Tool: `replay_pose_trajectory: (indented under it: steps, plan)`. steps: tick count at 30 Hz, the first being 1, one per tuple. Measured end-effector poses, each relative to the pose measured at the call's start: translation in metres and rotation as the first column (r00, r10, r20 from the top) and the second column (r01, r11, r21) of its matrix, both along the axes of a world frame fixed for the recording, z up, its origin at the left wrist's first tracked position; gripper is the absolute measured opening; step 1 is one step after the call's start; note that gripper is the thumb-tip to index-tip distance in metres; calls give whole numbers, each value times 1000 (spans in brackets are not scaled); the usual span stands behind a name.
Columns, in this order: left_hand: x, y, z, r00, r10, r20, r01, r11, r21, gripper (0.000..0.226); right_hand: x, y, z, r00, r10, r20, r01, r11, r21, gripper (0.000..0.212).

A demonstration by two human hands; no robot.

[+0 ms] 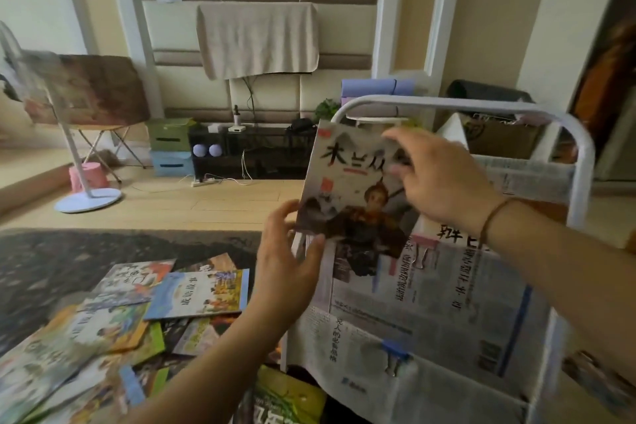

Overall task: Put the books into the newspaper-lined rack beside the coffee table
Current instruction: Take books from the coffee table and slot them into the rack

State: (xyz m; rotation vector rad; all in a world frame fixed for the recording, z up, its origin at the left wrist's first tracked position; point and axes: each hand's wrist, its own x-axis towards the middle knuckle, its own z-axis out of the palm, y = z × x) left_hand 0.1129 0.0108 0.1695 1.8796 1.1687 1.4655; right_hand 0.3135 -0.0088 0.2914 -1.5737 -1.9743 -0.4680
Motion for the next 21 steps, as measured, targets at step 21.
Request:
replay_pose_trajectory:
  steps: [21]
  plan:
    - [55, 56, 13, 647, 235, -725, -201, 970, 136, 60, 33, 58, -34, 941, -254, 224, 171, 926, 336, 32]
